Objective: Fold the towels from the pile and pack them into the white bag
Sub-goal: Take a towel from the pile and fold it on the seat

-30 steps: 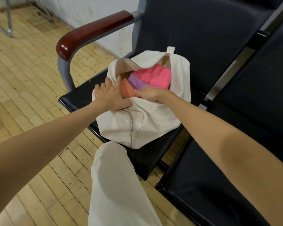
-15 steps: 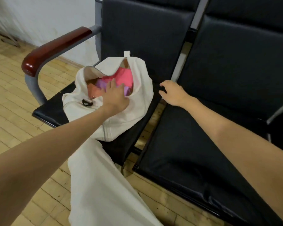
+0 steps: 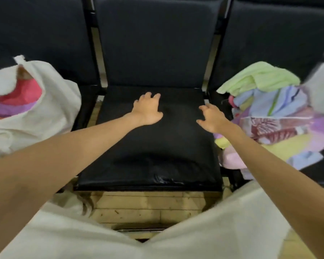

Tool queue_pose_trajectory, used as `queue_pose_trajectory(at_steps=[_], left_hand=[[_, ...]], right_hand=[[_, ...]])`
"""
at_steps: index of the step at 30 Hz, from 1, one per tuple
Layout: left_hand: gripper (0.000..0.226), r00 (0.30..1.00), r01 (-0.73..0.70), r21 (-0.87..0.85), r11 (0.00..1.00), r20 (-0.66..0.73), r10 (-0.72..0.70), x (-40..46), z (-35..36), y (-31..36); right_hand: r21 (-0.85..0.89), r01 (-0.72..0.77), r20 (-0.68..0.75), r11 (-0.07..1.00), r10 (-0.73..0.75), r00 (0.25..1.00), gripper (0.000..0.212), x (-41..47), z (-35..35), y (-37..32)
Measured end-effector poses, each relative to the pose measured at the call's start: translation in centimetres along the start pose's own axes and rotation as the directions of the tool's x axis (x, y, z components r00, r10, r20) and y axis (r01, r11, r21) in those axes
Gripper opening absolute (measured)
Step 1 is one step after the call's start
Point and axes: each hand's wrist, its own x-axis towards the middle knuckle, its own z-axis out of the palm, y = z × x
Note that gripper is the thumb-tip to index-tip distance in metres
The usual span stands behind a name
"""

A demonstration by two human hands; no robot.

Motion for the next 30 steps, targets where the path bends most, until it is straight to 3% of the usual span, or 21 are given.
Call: queue_pose_trajectory(at_steps=[3,6,11,19,21,26,30], left_hand=[[0.072,0.993,-0.099,0.005,0.995,0.059,0.099,1.4,1.9,5.2],[0.071,0.974,-0.200,0.009,0.980,0.110,0.198,2.7,3.8,9.8],[0.066,0.921,-0.345,0.011,0.939,0.200,0.336,5.8,5.9,16.7],[0.052,0.845,-0.515,0.022,0.857,0.181,0.503,15.1,4.6,24.8],[0.056,0.849,-0.509,0.005,0.861,0.166,0.501,18.0,5.0,26.4],[0.056,0.884,-0.433,-0.256,0.864,0.066,0.462,23.6,7.5,30.3],[0.073,0.915,-0.393,-0.223,0.892,-0.003,0.402,27.1,9.4,33.1]], right_hand=[[0.081,-0.109,-0.151,0.991,0.120,0.981,0.055,-2.9,-0.1,6.3],[0.216,-0.225,-0.296,0.950,0.283,0.912,0.055,-5.5,-0.1,11.4],[0.438,-0.336,-0.343,0.834,0.501,0.794,0.064,-7.0,-0.2,17.4],[0.405,-0.218,-0.522,0.888,0.420,0.742,0.053,-2.6,-1.8,21.2],[0.394,-0.235,-0.512,0.888,0.425,0.746,0.050,-0.8,-2.1,22.0],[0.224,-0.402,-0.403,0.888,0.460,0.791,0.029,2.0,-2.2,24.9],[0.255,-0.395,-0.405,0.882,0.469,0.785,0.024,3.0,-2.1,25.7]])
